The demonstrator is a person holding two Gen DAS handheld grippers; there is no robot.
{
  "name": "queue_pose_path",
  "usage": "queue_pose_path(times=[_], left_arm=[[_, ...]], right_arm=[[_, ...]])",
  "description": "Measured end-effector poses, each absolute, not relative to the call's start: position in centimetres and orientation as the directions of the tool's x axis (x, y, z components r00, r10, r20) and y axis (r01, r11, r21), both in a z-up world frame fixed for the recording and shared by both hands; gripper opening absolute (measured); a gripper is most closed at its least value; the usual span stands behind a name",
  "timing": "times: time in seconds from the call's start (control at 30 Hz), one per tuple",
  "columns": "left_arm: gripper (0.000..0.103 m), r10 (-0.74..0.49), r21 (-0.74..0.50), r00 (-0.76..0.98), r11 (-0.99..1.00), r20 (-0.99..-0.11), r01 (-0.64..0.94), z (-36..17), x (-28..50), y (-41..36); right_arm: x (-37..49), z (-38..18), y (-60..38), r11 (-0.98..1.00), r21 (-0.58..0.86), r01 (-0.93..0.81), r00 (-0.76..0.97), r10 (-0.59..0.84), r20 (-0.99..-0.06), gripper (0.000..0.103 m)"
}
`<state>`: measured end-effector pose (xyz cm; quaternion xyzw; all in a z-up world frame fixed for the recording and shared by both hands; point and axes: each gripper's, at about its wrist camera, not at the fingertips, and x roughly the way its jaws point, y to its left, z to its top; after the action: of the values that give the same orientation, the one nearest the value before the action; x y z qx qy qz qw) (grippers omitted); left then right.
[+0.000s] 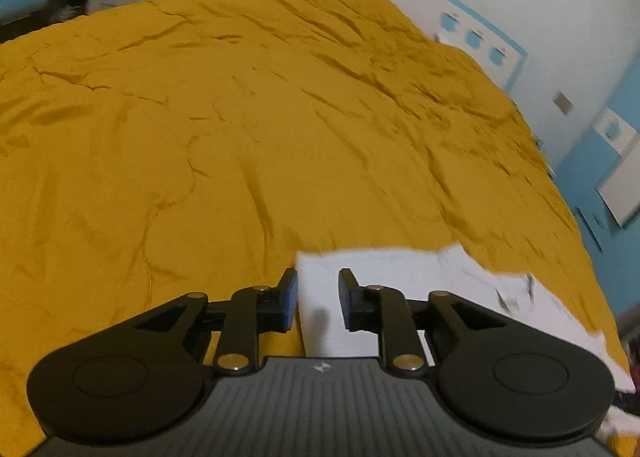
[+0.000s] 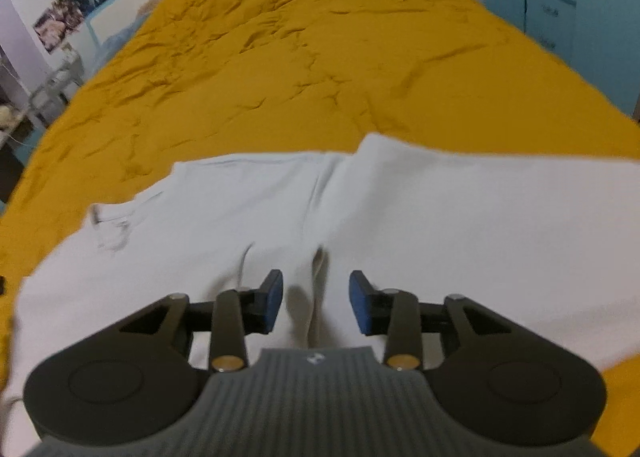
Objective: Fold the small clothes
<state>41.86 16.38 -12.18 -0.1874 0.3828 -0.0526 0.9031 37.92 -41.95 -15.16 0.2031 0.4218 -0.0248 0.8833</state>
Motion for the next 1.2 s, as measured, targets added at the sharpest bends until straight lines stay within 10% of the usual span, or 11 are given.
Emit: queue_pose_path(times=[0.47, 0.6, 0.73, 1.2], left_arm=[[0.054, -0.319, -0.197, 0.517, 0.94, -0.794, 0.278, -11.7, 31.8, 13.6], [0.056, -0.28, -0.112, 0.517, 0.937, -0.809, 0.332, -13.2, 30.3, 11.8], [0.012, -0.225, -0.08, 0.54, 0.957, -0.811, 0.278, -14.5, 30.5, 11.8], [0.014, -0.173, -0.098, 0.523, 0.981, -0.835, 0.168, -14.5, 30.6, 13.0]], right_arm=[[34.6, -16.8, -40.8, 0.876, 0.417, 0.241, 0.635, 0.183, -0.751, 0.032], [34.6, -17.2, -40.5, 0.883, 0.397, 0.251, 0.634, 0.159, -0.757, 0.011], [34.5, -16.7, -40.4, 0.889, 0.386, 0.248, 0.642, 0.147, -0.753, 0.002], [32.4, -17.4, -39.8, 0.894, 0.36, 0.268, 0.634, 0.118, -0.764, 0.0]])
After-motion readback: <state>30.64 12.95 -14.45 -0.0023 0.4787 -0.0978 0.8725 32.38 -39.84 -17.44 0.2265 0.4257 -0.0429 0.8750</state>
